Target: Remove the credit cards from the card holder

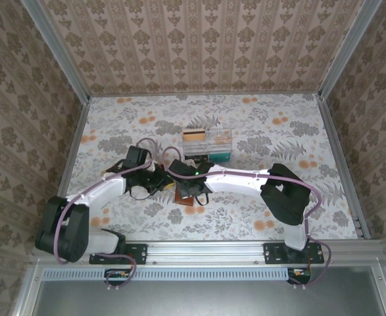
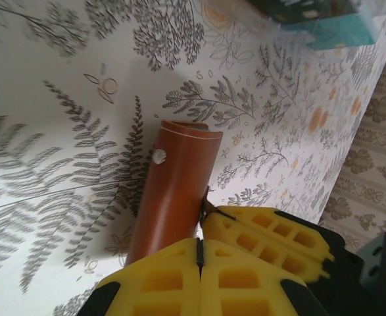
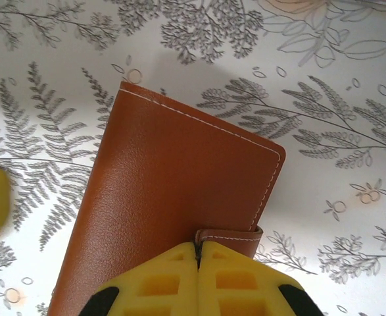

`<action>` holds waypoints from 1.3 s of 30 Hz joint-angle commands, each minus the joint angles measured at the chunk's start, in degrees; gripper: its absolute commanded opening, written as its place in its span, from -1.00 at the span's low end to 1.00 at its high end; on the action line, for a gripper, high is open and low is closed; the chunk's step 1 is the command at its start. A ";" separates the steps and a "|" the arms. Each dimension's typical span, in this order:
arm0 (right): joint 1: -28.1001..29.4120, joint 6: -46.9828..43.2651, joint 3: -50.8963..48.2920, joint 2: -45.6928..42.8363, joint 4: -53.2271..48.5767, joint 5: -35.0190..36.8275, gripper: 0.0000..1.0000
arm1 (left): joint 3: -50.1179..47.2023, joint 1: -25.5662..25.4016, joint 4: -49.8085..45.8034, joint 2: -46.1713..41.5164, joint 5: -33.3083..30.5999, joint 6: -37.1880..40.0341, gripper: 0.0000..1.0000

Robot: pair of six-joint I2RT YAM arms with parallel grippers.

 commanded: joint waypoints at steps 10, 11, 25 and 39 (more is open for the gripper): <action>-1.55 -0.11 -3.65 -3.22 6.64 -3.04 -1.00 | 0.80 -4.74 5.62 15.37 -0.94 -1.66 -1.00; -1.72 0.14 -4.56 -4.06 7.41 -3.24 -1.00 | 0.75 -4.69 4.49 15.95 -2.94 -1.04 -1.00; -3.34 1.10 -8.64 -14.01 11.22 -7.46 -1.00 | 7.31 3.47 -12.19 -0.17 -10.24 7.96 0.32; -4.89 2.37 -7.48 -18.69 9.93 -7.80 -1.00 | 10.45 9.83 -18.07 -6.85 -8.06 13.60 0.53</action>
